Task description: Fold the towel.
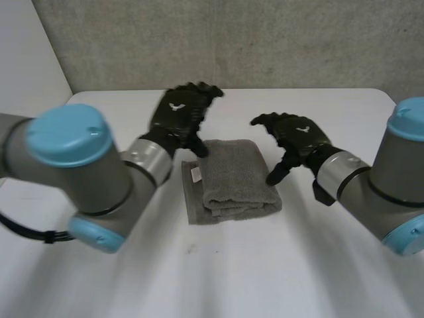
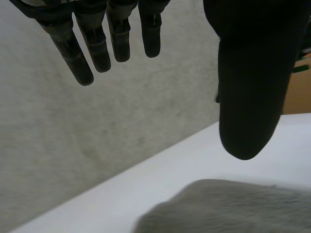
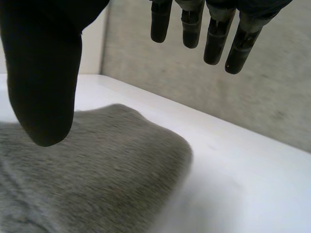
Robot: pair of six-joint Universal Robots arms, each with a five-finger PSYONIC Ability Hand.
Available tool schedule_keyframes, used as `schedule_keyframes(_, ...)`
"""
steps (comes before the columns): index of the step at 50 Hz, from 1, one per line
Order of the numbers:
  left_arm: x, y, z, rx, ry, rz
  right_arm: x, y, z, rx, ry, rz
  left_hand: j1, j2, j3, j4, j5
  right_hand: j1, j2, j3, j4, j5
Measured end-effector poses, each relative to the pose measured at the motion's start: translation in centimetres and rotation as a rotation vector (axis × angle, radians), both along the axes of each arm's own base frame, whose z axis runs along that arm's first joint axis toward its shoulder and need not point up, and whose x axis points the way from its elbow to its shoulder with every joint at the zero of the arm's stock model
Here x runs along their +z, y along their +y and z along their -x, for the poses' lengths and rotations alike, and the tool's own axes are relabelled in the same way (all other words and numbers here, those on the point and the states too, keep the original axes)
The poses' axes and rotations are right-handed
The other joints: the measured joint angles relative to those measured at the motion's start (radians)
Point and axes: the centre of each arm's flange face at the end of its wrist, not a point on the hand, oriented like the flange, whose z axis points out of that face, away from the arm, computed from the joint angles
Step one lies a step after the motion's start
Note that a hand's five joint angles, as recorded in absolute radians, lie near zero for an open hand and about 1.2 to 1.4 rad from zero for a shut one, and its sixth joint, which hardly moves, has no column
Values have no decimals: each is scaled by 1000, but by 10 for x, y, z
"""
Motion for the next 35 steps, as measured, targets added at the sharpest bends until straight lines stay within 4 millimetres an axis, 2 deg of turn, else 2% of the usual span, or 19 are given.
schedule_keyframes(3, -11, 0, 14, -28, 5, -47, -2, -7, 7, -36, -7, -29, -1, 0, -1, -1, -2, 0, 0, 0, 0, 0)
schedule_keyframes(8, -48, -6, 35, -51, -40, -188, -15, -20, 12, -76, 15, -102, -70, -78, -76, -78, -78, 0, 0, 0, 0, 0)
schedule_keyframes(13, -77, -12, 39, -27, -102, -279, -26, -23, 8, -67, 35, -137, -106, -115, -114, -114, -103, 0, 0, 0, 0, 0)
schedule_keyframes(14, -77, -12, 39, -27, -102, -279, -26, -23, 8, -67, 35, -137, -106, -115, -114, -114, -103, 0, 0, 0, 0, 0)
schedule_keyframes(18, -100, -20, 32, 62, -163, -335, -38, -27, 2, -43, 55, -154, -115, -128, -126, -128, -109, 0, 0, 0, 0, 0)
schedule_keyframes(22, -108, -22, 20, 138, -200, -355, -46, -31, -5, -22, 70, -154, -118, -131, -131, -131, -110, 0, 0, 0, 0, 0)
schedule_keyframes(30, -114, -11, -3, 219, -266, -403, -72, -23, -30, 70, 126, -179, -132, -137, -135, -134, -111, 0, 0, 0, 0, 0)
schedule_keyframes(35, -113, -1, -11, 219, -283, -421, -82, -23, -34, 86, 157, -193, -136, -140, -137, -135, -111, -5, 0, 0, 0, 0)
